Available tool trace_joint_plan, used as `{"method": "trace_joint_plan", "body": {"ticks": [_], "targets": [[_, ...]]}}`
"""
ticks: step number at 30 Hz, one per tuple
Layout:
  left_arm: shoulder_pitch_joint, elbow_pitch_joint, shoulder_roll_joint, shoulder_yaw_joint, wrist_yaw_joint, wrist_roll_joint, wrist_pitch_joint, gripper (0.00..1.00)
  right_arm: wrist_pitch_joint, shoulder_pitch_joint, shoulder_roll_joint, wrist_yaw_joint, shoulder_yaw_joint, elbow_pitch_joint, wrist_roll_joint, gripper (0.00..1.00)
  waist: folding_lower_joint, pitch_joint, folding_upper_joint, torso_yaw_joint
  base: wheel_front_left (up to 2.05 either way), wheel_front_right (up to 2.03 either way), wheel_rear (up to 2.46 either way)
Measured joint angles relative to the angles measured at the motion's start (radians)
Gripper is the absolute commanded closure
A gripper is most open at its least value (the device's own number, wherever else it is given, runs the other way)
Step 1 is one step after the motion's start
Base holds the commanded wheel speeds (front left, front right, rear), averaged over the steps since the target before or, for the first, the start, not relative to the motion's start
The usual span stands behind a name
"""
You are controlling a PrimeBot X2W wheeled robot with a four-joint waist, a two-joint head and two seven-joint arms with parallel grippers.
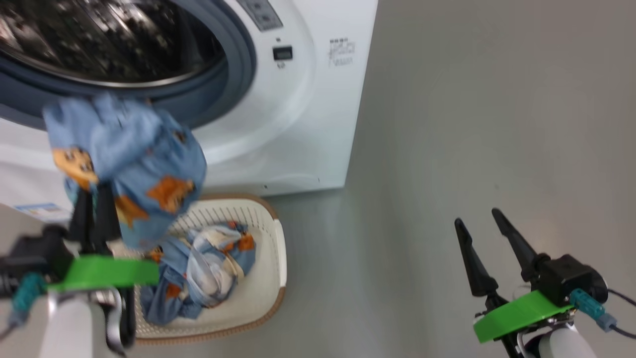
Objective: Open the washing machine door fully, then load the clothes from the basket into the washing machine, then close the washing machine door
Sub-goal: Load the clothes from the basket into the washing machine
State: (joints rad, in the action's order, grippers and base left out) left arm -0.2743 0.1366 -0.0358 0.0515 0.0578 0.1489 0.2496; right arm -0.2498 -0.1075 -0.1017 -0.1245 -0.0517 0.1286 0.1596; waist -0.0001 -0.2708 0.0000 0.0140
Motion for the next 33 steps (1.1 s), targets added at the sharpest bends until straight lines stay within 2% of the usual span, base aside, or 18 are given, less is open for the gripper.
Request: {"method": "trace_joint_plan", "body": {"ticks": [7, 15, 22, 33], "targets": [[-0.167, 0.055, -0.012, 0.036, 0.018, -0.016, 0.000, 1.00, 0.000, -0.045, -0.004, 0.000, -0.002, -0.012, 0.000, 0.00, 0.0001, -0.097, 0.0000, 0.014, 0.00, 0.00, 0.00], [-0.340, 0.125, -0.051, 0.065, 0.035, -0.042, 0.004, 1.00, 0.000, -0.100, -0.005, 0.000, -0.013, -0.024, 0.000, 0.00, 0.0001, -0.200, 0.0000, 0.034, 0.00, 0.00, 0.00], [-0.541, 0.232, -0.095, 0.079, 0.045, -0.051, 0.005, 1.00, 0.000, -0.146, -0.005, 0.000, -0.030, -0.029, 0.002, 0.00, 0.0000, -0.303, 0.0000, 0.058, 0.00, 0.00, 0.00], [-0.835, 0.506, -0.167, 0.062, 0.062, -0.024, -0.004, 1.00, 0.000, -0.180, -0.002, 0.000, -0.041, -0.030, 0.017, 0.00, 0.0001, -0.403, 0.0000, 0.096, 0.00, 0.00, 0.00]]}}
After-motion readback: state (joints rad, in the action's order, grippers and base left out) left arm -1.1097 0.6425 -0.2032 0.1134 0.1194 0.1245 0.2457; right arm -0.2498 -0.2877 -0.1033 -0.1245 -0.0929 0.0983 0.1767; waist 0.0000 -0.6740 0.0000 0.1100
